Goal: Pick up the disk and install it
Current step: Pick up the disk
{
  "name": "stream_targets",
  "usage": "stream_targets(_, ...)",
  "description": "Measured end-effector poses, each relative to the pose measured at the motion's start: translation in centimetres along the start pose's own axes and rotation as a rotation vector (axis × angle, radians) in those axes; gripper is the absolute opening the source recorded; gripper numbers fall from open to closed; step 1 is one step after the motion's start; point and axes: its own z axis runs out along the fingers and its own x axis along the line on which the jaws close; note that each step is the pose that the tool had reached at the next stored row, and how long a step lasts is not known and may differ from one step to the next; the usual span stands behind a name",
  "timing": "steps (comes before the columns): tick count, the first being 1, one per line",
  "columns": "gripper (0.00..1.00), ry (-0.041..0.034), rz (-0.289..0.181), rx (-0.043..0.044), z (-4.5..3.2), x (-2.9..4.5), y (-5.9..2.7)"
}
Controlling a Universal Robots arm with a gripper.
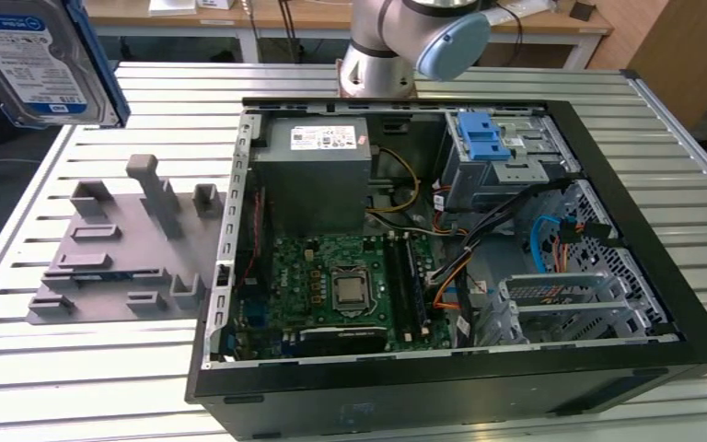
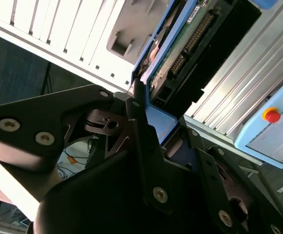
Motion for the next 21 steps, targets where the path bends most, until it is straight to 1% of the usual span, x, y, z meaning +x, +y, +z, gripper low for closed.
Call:
stream_targets(5,0.36,0.0001,0.000,-0.0074,-0.03,0.15,-1.39)
stream_targets(11,0.36,0.0005,0.000,-0.0180,-0.09,0.22,-3.42)
stream_targets(17,0.36,0.0005,0.000,-0.0210,-0.15,0.16,-6.00)
stream_targets(21,0.36,0.0006,0.000,-0.0218,-0.19,0.12,-7.40)
